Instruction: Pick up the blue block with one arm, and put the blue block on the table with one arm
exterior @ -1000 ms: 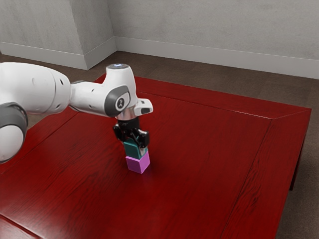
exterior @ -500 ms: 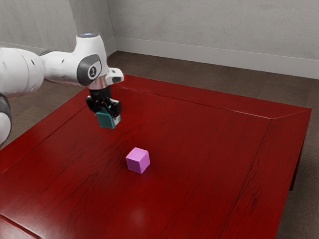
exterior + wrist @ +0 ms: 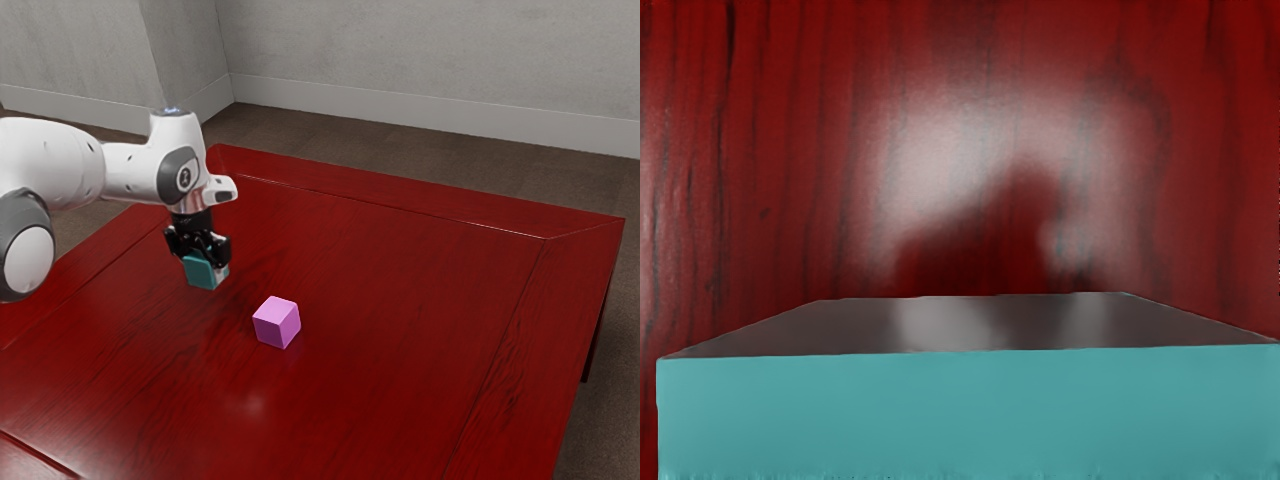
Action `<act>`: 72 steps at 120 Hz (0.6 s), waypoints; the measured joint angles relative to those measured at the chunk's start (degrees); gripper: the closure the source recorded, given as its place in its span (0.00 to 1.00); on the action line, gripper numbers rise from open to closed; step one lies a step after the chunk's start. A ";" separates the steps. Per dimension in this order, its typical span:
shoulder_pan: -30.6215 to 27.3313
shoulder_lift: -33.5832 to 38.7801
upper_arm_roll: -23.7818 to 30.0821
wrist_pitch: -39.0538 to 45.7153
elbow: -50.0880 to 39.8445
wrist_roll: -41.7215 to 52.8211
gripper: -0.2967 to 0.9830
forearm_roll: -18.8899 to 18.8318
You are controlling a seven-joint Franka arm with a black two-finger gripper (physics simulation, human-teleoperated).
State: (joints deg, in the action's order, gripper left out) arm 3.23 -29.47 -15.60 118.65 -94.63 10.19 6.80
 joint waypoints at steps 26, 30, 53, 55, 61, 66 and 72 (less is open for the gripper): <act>0.02 -0.27 -0.04 0.74 -0.05 2.16 0.38 1.77; 0.02 -0.27 -0.04 0.79 -0.05 2.45 0.35 1.94; 1.39 4.83 -0.25 0.55 -1.00 3.83 0.28 2.22; 1.80 6.69 -0.31 0.29 -1.53 3.91 0.28 2.18; 3.71 14.53 -0.44 -1.74 -2.45 4.06 0.27 1.33; 5.53 20.87 -0.41 -3.92 -2.72 4.08 0.26 0.20; 6.99 25.95 -0.32 -6.27 -2.65 4.06 0.26 -0.94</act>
State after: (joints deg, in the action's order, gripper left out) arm 10.22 -3.52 -15.92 112.38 -97.28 14.25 5.85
